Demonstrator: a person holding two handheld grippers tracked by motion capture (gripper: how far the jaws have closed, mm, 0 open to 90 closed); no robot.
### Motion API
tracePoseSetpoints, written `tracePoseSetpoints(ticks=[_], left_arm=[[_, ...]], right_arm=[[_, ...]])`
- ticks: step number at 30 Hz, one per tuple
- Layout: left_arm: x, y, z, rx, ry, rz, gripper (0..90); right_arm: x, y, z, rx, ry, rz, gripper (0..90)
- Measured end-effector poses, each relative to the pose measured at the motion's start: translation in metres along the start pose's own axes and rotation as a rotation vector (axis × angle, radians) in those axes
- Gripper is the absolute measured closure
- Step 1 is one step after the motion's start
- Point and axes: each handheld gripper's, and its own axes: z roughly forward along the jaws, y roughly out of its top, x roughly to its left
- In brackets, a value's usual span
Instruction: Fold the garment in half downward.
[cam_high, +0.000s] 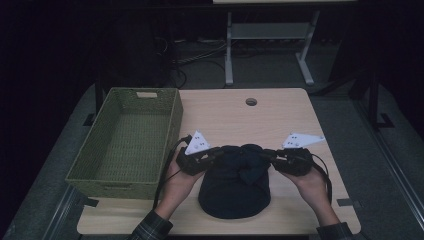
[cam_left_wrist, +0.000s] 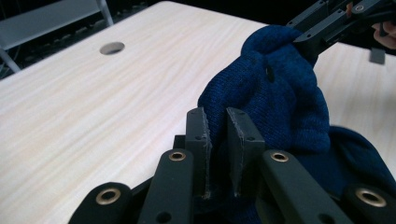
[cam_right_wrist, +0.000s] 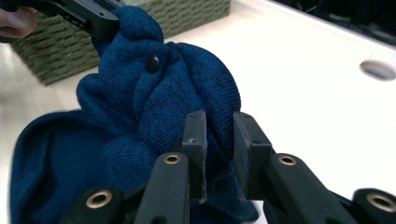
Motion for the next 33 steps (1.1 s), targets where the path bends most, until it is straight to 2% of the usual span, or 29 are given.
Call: tracePoseSetpoints(ticks=[2, 8, 11, 14, 19, 27, 30, 33], left_arm=[[-0.004, -0.005, -0.001, 0.014, -0.003, 0.006, 79.3], [-0.016, -0.023, 0.002, 0.075, -0.018, 0.027, 79.3], [-0.021, -0.033, 0.004, 0.101, -0.038, 0.015, 79.3], [-0.025, -0.041, 0.006, 0.132, -0.052, 0.022, 79.3], [-0.03, -0.051, 0.008, 0.156, -0.084, 0.0, 79.5], [-0.028, -0.051, 0.018, 0.163, -0.064, -0.005, 79.5], [-0.024, -0.048, 0.024, 0.161, -0.034, 0.002, 79.5], [-0.017, -0.044, 0.031, 0.158, 0.017, 0.02, 79.5]], right_arm=[[0.003, -0.004, -0.001, 0.007, 0.015, 0.019, 75.8], [0.018, -0.024, 0.0, 0.058, 0.043, 0.033, 75.9], [0.024, -0.035, 0.003, 0.086, 0.051, 0.049, 76.3], [0.028, -0.043, 0.007, 0.127, 0.057, 0.064, 76.8], [0.032, -0.053, 0.012, 0.175, 0.048, 0.061, 77.9], [0.025, -0.052, 0.024, 0.199, 0.016, 0.039, 78.2], [0.018, -0.048, 0.03, 0.193, -0.017, 0.026, 78.1], [0.01, -0.043, 0.037, 0.185, -0.038, 0.025, 78.1]])
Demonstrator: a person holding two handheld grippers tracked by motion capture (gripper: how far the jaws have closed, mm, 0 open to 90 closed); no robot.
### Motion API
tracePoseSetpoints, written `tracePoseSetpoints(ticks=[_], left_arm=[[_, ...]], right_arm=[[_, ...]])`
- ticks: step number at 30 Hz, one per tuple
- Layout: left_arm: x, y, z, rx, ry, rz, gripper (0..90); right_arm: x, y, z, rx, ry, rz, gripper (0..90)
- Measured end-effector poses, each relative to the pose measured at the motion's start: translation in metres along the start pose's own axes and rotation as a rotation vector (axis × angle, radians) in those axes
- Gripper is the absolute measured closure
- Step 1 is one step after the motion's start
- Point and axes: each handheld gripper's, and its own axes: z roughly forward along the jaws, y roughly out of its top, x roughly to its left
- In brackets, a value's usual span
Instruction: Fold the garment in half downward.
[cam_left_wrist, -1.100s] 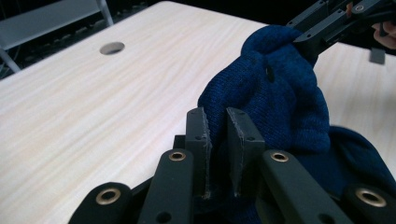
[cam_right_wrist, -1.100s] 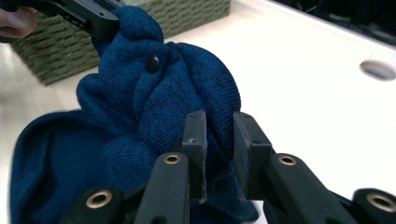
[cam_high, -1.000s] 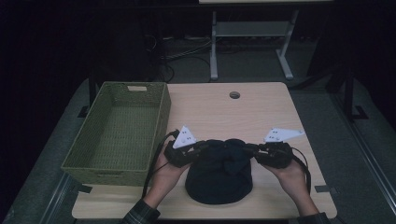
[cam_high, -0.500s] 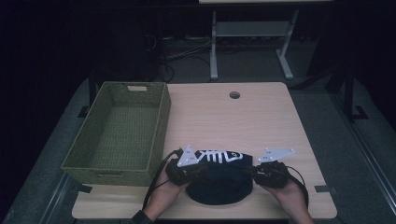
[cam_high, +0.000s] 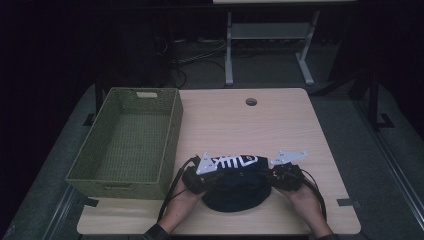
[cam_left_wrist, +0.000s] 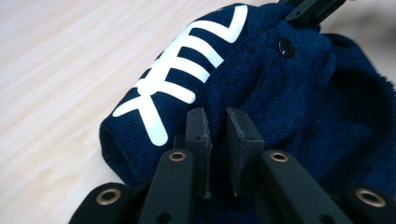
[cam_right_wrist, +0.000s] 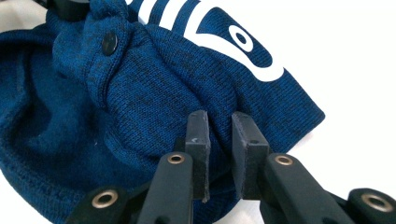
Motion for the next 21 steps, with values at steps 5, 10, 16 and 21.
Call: tracePoseSetpoints(ticks=[5, 10, 16, 21], left_arm=[[0.015, 0.004, 0.007, -0.006, 0.029, -0.043, 79.0], [0.025, 0.008, -0.005, -0.061, -0.019, -0.112, 67.0], [0.032, 0.02, -0.014, -0.125, -0.008, -0.124, 58.3], [0.04, 0.028, -0.009, -0.122, 0.013, -0.128, 67.2]], right_arm=[[-0.01, 0.011, 0.013, -0.018, -0.016, 0.006, 78.1], [-0.012, 0.011, 0.014, -0.028, -0.014, -0.002, 78.1], [-0.011, 0.011, 0.013, -0.03, -0.017, -0.007, 78.0], [-0.012, 0.011, 0.012, -0.04, -0.003, 0.001, 73.8]])
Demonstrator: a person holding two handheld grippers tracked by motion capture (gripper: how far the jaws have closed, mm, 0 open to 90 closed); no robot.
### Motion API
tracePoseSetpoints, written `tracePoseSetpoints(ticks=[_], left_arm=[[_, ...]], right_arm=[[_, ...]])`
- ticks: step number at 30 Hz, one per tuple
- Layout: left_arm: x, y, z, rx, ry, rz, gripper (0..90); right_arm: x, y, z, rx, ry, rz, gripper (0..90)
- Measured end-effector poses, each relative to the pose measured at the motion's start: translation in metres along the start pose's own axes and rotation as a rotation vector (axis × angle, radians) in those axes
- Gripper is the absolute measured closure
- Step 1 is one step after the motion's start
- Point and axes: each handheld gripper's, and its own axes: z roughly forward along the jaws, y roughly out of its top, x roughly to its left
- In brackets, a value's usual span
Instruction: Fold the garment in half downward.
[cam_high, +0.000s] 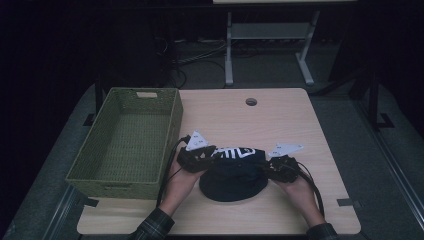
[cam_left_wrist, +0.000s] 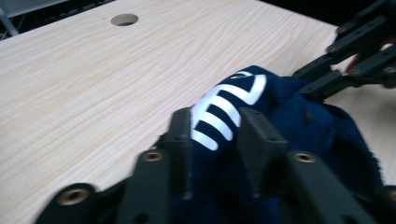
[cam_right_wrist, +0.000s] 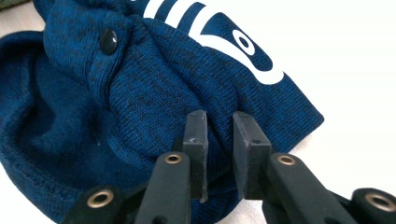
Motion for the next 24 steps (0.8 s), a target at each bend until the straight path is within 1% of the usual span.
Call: tracePoseSetpoints(ticks=[2, 4, 6, 8, 9, 11, 13, 15, 16, 18, 19, 20, 21, 23, 24], left_arm=[[0.003, 0.0, 0.004, 0.02, -0.004, -0.003, 69.3], [0.003, 0.0, 0.008, 0.032, -0.005, -0.004, 70.4], [0.003, 0.0, 0.009, 0.04, -0.011, 0.0, 70.6], [0.002, 0.0, 0.009, 0.042, -0.011, 0.003, 71.2], [0.002, 0.0, 0.009, 0.043, -0.012, 0.003, 71.4], [0.002, 0.0, 0.009, 0.044, -0.013, 0.004, 73.3], [0.003, 0.0, 0.008, 0.048, -0.015, 0.004, 74.8], [0.003, 0.0, 0.008, 0.05, -0.014, 0.004, 77.1], [0.003, 0.0, 0.008, 0.05, -0.017, 0.004, 78.0], [0.003, 0.0, 0.008, 0.056, -0.027, 0.003, 83.5], [0.003, -0.001, 0.008, 0.053, -0.03, -0.003, 85.2], [0.003, -0.001, 0.008, 0.058, -0.035, 0.0, 87.9], [0.003, -0.001, 0.008, 0.066, -0.038, 0.006, 89.4], [0.003, -0.002, 0.008, 0.07, -0.041, 0.01, 89.6], [0.002, -0.002, 0.007, 0.07, -0.045, 0.009, 89.6]], right_arm=[[-0.002, 0.0, -0.003, -0.017, 0.008, 0.007, 67.3], [-0.005, 0.002, -0.01, -0.053, 0.03, 0.032, 59.9], [-0.006, 0.005, -0.016, -0.071, 0.048, 0.046, 56.2], [-0.008, 0.01, -0.023, -0.098, 0.063, 0.047, 55.3], [-0.008, 0.013, -0.028, -0.126, 0.07, 0.049, 55.1], [-0.01, 0.018, -0.032, -0.139, 0.084, 0.056, 55.1], [-0.01, 0.023, -0.036, -0.165, 0.087, 0.049, 54.6], [-0.011, 0.029, -0.041, -0.186, 0.102, 0.049, 53.3], [-0.011, 0.031, -0.043, -0.195, 0.103, 0.047, 54.0], [-0.01, 0.035, -0.046, -0.203, 0.095, 0.038, 59.3], [-0.011, 0.036, -0.045, -0.196, 0.089, 0.034, 61.3], [-0.012, 0.038, -0.044, -0.186, 0.083, 0.036, 68.6], [-0.014, 0.038, -0.041, -0.179, 0.083, 0.039, 73.1], [-0.017, 0.037, -0.036, -0.164, 0.08, 0.041, 84.0], [-0.018, 0.037, -0.034, -0.157, 0.077, 0.038, 86.4]])
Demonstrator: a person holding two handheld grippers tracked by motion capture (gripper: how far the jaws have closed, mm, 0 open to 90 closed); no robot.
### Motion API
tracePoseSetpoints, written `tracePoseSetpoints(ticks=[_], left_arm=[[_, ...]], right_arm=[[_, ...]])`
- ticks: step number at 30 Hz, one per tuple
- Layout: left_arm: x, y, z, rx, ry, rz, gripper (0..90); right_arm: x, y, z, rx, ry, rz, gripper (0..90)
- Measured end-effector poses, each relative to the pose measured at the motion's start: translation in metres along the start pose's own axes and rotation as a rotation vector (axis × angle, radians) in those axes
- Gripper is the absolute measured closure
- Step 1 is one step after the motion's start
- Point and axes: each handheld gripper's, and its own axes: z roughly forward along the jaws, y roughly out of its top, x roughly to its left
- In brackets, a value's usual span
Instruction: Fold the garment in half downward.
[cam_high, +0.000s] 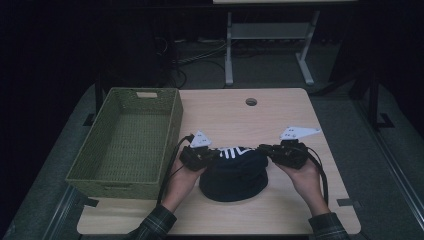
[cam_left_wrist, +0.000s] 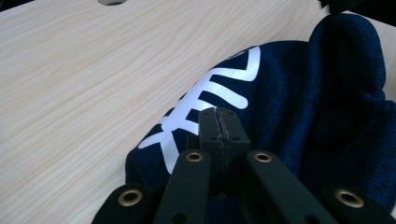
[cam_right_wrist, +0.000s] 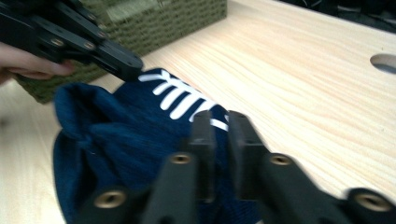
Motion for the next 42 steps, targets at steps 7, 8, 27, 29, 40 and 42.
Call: tracePoseSetpoints(ticks=[7, 8, 27, 29, 40, 42], left_arm=[[-0.014, -0.006, -0.008, 0.006, -0.038, 0.024, 89.7], [-0.017, -0.007, -0.009, 0.008, -0.046, 0.028, 89.7], [-0.054, -0.037, -0.006, 0.114, -0.117, 0.096, 89.6], [-0.054, -0.039, -0.003, 0.132, -0.118, 0.102, 89.7], [-0.053, -0.045, 0.004, 0.18, -0.097, 0.112, 89.7], [-0.05, -0.041, -0.002, 0.16, -0.11, 0.092, 89.7]], right_arm=[[0.003, -0.013, 0.001, 0.032, 0.017, -0.001, 89.8], [0.005, -0.016, 0.0, 0.036, 0.024, -0.004, 89.8], [0.035, -0.062, 0.003, 0.165, 0.09, -0.001, 89.9], [0.038, -0.065, 0.005, 0.18, 0.085, -0.01, 89.9], [0.049, -0.072, 0.018, 0.229, 0.077, -0.046, 90.0], [0.049, -0.071, 0.017, 0.225, 0.075, -0.054, 89.9]])
